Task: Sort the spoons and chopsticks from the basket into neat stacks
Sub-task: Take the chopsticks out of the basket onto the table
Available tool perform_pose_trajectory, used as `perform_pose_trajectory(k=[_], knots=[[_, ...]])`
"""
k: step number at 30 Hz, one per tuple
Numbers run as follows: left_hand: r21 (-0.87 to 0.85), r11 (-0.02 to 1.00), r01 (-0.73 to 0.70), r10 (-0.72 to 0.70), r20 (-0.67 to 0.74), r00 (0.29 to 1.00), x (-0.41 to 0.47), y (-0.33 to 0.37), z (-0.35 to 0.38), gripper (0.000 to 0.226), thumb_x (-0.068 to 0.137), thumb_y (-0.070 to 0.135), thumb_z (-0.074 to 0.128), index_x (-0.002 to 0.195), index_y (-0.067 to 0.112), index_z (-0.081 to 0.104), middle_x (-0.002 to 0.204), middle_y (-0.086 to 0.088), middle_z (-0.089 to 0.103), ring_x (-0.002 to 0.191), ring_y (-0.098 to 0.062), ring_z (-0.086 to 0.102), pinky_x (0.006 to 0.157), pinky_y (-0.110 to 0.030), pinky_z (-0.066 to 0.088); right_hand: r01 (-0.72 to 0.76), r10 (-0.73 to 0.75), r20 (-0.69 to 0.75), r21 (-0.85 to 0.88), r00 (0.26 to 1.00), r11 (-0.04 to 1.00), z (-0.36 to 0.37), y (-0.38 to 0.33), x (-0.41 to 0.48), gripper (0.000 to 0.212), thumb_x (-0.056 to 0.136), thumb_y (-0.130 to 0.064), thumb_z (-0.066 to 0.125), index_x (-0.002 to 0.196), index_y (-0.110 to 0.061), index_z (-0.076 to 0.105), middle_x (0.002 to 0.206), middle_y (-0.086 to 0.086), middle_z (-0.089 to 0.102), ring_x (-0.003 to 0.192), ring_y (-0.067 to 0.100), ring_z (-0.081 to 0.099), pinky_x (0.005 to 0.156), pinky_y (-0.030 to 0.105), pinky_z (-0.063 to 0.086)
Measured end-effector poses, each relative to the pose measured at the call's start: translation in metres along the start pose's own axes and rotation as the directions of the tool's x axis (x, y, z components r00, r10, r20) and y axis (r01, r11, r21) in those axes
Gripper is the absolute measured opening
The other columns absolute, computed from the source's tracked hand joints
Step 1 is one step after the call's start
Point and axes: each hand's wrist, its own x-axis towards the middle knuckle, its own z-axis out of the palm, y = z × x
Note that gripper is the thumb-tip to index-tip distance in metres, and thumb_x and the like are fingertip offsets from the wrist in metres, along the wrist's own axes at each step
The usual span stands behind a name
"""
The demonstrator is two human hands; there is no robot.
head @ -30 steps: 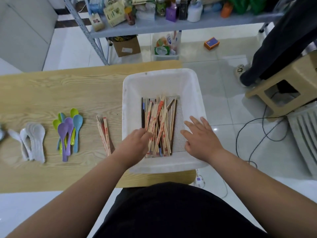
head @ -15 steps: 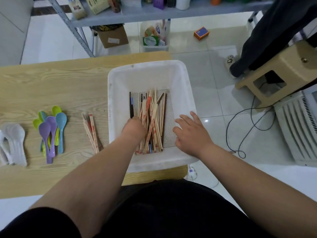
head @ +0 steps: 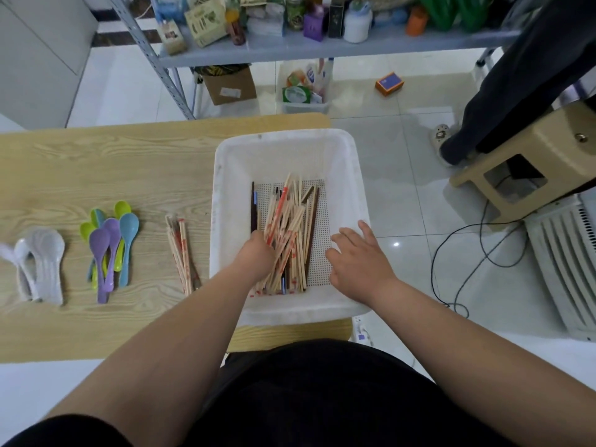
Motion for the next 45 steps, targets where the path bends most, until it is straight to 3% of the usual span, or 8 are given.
perform_pose_trajectory(k=[9, 12, 16, 23, 27, 32, 38, 45], knots=[[-0.422, 0.882, -0.212, 0.149, -0.179, 0.973, -0.038, -0.009, -0.057, 0.011, 0.094, 0.023, 0.042, 0.102, 0.020, 0.049, 0.088, -0.012, 0.059, 0.068, -0.024, 0.049, 0.063, -0.048, 0.049, -0.023, 0.019, 0.028, 0.144, 0.999, 0.989, -0.015, -0.025, 0.009, 0.042, 0.097, -0.029, 0.045, 0.136, -0.016, 0.055, 0.149, 0.012, 0.043, 0.148, 0.031, 0.024, 0.121, 0.057, -0.006], [-0.552, 0.797, -0.244, 0.055, -0.336, 0.940, -0.051, -0.042, -0.080, 0.020, 0.095, 0.013, 0.043, 0.099, 0.027, 0.057, 0.084, -0.006, 0.061, 0.064, -0.020, 0.051, 0.063, -0.039, 0.047, 0.009, -0.017, 0.026, 0.298, 1.000, 0.955, -0.020, -0.055, 0.021, 0.038, 0.099, -0.035, 0.042, 0.128, -0.017, 0.059, 0.132, 0.006, 0.055, 0.128, 0.026, 0.044, 0.117, 0.046, 0.027], [-0.592, 0.799, -0.109, -0.153, -0.375, 0.914, -0.055, -0.111, -0.091, 0.016, 0.096, 0.015, 0.047, 0.097, 0.027, 0.058, 0.084, -0.005, 0.063, 0.065, -0.020, 0.057, 0.074, -0.047, 0.056, -0.079, -0.028, 0.180, 0.561, 0.983, 0.824, -0.029, -0.099, 0.034, 0.039, 0.103, -0.046, 0.038, 0.113, -0.018, 0.063, 0.109, 0.002, 0.061, 0.100, 0.021, 0.056, 0.085, 0.038, 0.049], [-0.466, 0.878, 0.110, -0.200, -0.150, 0.968, -0.040, -0.193, -0.077, 0.017, 0.089, 0.017, 0.048, 0.093, 0.031, 0.058, 0.092, -0.007, 0.069, 0.081, -0.032, 0.070, 0.082, -0.050, 0.059, -0.225, 0.074, 0.300, 0.511, 0.951, 0.830, -0.024, -0.143, 0.046, 0.043, 0.100, -0.056, 0.037, 0.094, -0.021, 0.061, 0.088, -0.003, 0.061, 0.078, 0.015, 0.058, 0.075, 0.037, 0.052], [-0.297, 0.954, 0.044, -0.085, -0.129, 0.988, -0.023, -0.195, -0.085, 0.037, 0.091, 0.023, 0.057, 0.127, 0.018, 0.057, 0.111, 0.000, 0.067, 0.102, -0.029, 0.063, 0.083, -0.032, 0.046, -0.290, 0.164, 0.290, 0.470, 0.943, 0.834, -0.024, -0.147, 0.046, 0.037, 0.099, -0.052, 0.039, 0.087, -0.023, 0.059, 0.083, -0.004, 0.060, 0.074, 0.015, 0.057, 0.063, 0.033, 0.046], [-0.026, 0.993, -0.117, 0.115, -0.072, 0.991, -0.013, -0.211, -0.086, 0.066, 0.086, 0.020, 0.061, 0.149, 0.016, 0.042, 0.146, -0.016, 0.045, 0.134, -0.036, 0.043, 0.111, -0.037, 0.033, -0.362, 0.267, 0.265, 0.436, 0.927, 0.824, -0.027, -0.153, 0.044, 0.029, 0.098, -0.042, 0.043, 0.081, -0.024, 0.057, 0.079, -0.006, 0.060, 0.070, 0.012, 0.056, 0.059, 0.032, 0.044], [0.239, 0.944, -0.227, 0.214, 0.080, 0.974, -0.009, -0.220, -0.086, 0.080, 0.094, 0.030, 0.057, 0.161, 0.019, 0.014, 0.167, -0.013, 0.008, 0.152, -0.033, 0.013, 0.123, -0.039, 0.011, -0.401, 0.340, 0.216, 0.397, 0.915, 0.826, -0.032, -0.161, 0.040, 0.023, 0.099, -0.036, 0.043, 0.090, -0.023, 0.059, 0.084, -0.007, 0.056, 0.073, 0.009, 0.052, 0.057, 0.029, 0.037], [0.231, 0.945, -0.231, 0.232, 0.025, 0.972, -0.003, -0.208, -0.093, 0.074, 0.090, 0.028, 0.059, 0.157, 0.022, 0.029, 0.160, -0.017, 0.027, 0.144, -0.037, 0.028, 0.118, -0.038, 0.020, -0.363, 0.307, 0.193, 0.519, 0.932, 0.774, -0.032, -0.154, 0.032, 0.018, 0.100, -0.034, 0.048, 0.098, -0.026, 0.064, 0.096, -0.010, 0.060, 0.089, 0.015, 0.058, 0.073, 0.033, 0.049]])
